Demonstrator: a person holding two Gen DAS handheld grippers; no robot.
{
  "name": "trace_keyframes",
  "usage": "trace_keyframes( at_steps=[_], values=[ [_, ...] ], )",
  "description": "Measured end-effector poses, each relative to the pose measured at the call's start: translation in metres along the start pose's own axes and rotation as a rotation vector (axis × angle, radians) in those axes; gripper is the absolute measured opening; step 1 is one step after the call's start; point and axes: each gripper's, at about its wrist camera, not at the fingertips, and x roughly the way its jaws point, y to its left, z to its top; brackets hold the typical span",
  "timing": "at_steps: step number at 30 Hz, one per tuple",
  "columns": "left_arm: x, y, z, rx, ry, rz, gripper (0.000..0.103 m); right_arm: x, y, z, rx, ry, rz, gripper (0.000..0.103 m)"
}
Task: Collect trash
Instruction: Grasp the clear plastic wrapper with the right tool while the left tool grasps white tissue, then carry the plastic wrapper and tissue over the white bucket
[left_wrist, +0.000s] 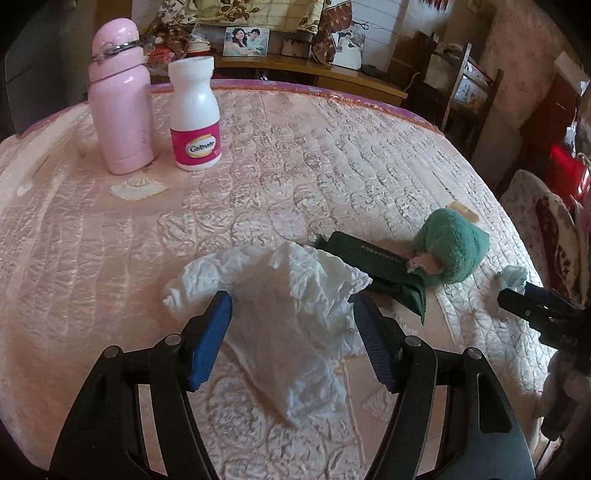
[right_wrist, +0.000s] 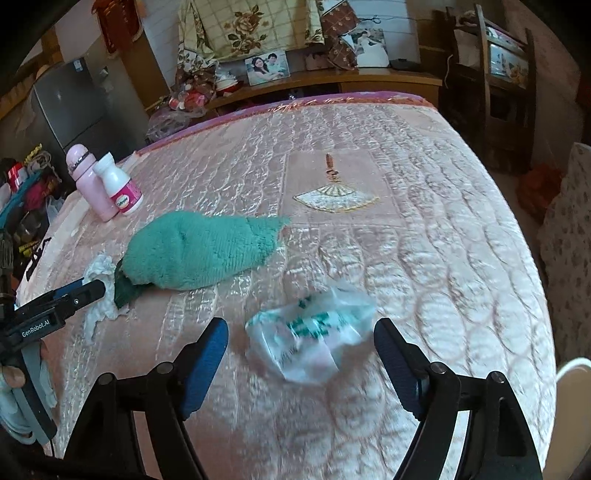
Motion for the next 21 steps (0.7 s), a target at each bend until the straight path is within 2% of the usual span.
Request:
trace_keyframes(
  at_steps=[1,2,3,4,5,7,8,9,14,21],
  values=[
    [0.002,0.0,-0.001,-0.004,0.007,-0.015,0.059,0.003,0.002,0.0,-0.012,-0.005,-0.002,0.079],
    [0.003,0.0,-0.003,-0.006,0.01,-0.02,0.047,0.004,0.004,0.0,-0.024,-0.015,-0.011,0.079],
    [0.001,0.0,-0.005,0.004,-0.002,-0.005,0.039,0.005,0.006,0.0,-0.035,-0.021,-0.016,0.074],
    [0.0,0.0,-0.006,0.005,0.007,-0.013,0.026,0.005,0.007,0.0,-0.041,-0.024,-0.016,0.067],
    [-0.002,0.001,-0.008,0.001,0.013,-0.026,0.02,0.004,0.007,0.001,-0.043,-0.029,0.003,0.053],
    [-0.008,0.002,-0.011,-0.008,0.019,-0.037,0.013,0.003,0.006,0.0,-0.037,-0.023,0.017,0.047],
    [-0.012,0.003,-0.013,-0.014,0.021,-0.045,0.013,0.001,0.006,0.0,-0.036,-0.019,0.021,0.035],
    [-0.017,0.004,-0.017,-0.021,0.02,-0.055,0.012,-0.002,0.005,-0.002,-0.032,-0.02,0.038,0.032],
    [-0.048,-0.003,-0.035,-0.022,0.005,-0.077,0.01,-0.027,0.006,-0.015,-0.026,-0.045,0.078,0.031],
    [-0.084,-0.037,-0.056,0.002,-0.011,-0.106,0.01,-0.068,0.015,-0.044,-0.031,-0.061,0.121,0.031]
  ],
)
